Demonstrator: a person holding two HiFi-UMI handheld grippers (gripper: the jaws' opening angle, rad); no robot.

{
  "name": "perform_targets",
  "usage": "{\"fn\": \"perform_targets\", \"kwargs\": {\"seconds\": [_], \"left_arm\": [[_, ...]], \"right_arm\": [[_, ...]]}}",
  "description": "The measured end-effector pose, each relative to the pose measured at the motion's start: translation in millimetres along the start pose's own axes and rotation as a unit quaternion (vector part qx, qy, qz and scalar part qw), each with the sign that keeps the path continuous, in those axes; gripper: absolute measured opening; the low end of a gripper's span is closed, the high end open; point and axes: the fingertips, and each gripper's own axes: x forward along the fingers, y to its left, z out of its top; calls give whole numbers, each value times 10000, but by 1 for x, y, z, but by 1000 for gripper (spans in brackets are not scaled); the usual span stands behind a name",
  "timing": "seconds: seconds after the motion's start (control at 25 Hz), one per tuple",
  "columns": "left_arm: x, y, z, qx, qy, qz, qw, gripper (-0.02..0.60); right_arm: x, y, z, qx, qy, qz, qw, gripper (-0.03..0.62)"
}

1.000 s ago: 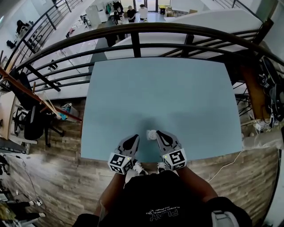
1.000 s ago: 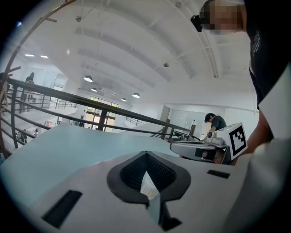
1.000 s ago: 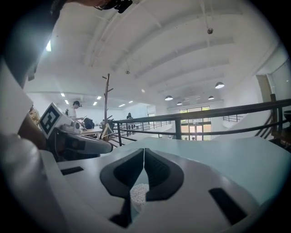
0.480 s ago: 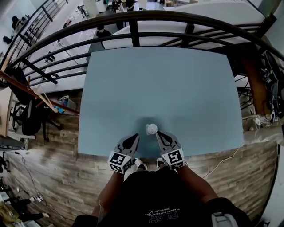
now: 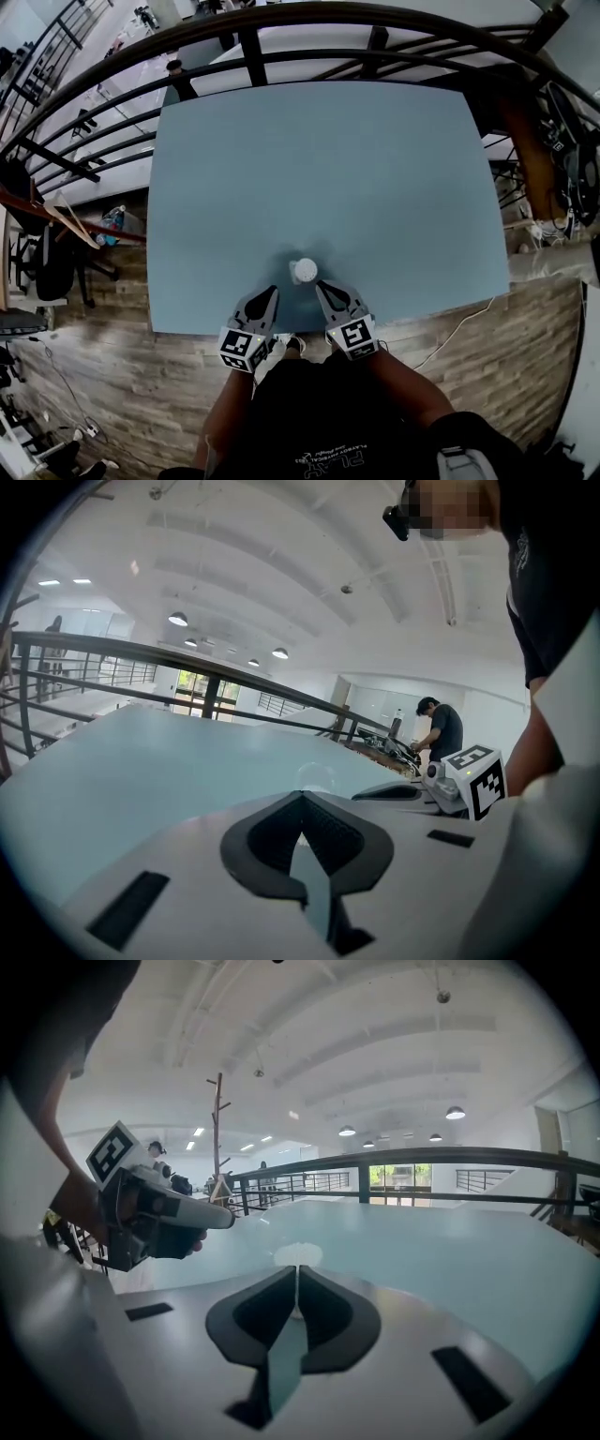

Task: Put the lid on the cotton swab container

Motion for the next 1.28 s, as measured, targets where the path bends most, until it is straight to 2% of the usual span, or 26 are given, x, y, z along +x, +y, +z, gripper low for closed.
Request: {"fn": "perform_targets", "kwargs": {"seconds": [0.16,0.28,0.4,0.68,0.96,1.28], "left_arm": [[4,1,0,-19,22,-11,10000,11],[4,4,0,-22,30,7,10000,11],[5,5,1,-21,35,19,10000,11],[9,8,2,12,80,-9,10000,11],[9,13,5,6,94,40,9999,11],[15,14,3,-50,114,15,9999,11]], "right_arm": [[4,-1,-1,39,-42,23,10000,32],[8,3,-5,23,86,118,9999,153],[14,2,-11,-57,208,163,9996,199],[31,5,-28,162,342,424,9984,253],[40,2,-19,-54,371,417,9984,261],[54,2,-19,-54,226,423,9988,261]]}}
